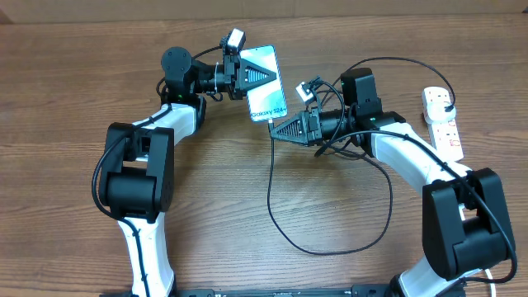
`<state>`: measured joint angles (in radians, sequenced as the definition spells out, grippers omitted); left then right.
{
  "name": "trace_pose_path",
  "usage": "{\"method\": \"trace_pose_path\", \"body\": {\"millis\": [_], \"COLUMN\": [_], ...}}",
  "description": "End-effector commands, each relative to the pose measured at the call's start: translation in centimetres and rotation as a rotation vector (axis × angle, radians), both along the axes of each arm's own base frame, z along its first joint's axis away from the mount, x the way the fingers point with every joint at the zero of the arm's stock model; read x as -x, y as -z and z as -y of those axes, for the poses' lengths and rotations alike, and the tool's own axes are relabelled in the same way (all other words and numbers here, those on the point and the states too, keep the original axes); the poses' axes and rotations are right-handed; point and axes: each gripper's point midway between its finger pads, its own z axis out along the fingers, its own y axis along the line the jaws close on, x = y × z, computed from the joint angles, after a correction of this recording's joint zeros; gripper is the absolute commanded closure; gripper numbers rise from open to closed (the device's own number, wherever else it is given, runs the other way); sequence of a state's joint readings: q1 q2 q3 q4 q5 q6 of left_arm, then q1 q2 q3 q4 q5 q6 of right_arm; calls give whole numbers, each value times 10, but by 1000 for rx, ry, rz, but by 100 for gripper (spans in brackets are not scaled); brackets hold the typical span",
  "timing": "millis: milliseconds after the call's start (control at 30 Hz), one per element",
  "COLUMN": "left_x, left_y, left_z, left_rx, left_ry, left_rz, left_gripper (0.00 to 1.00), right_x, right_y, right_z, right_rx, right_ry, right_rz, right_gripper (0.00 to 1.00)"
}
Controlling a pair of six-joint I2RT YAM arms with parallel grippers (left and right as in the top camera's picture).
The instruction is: Plug charger to phone and switch on socket
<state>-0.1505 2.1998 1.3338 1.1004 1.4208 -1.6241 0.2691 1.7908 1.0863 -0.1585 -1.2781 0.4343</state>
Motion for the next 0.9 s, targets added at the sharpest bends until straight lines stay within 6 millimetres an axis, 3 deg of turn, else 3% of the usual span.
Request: {"method": "trace_pose_path", "body": {"millis": [0, 867], "left_x": [1, 1], "left_y": [-9, -9], "left_z": [3, 3], "left_rx": [6, 7], "left_ry": [1, -3], "left_rz": [36, 45], "left_gripper": [96, 96], "right_x": [1, 3], "right_y": [2, 0], "right_z": [1, 0], "right_rx": [-3, -16], "right_ry": [-1, -12], "right_rz": [-19, -22], "right_gripper": [96, 96]}}
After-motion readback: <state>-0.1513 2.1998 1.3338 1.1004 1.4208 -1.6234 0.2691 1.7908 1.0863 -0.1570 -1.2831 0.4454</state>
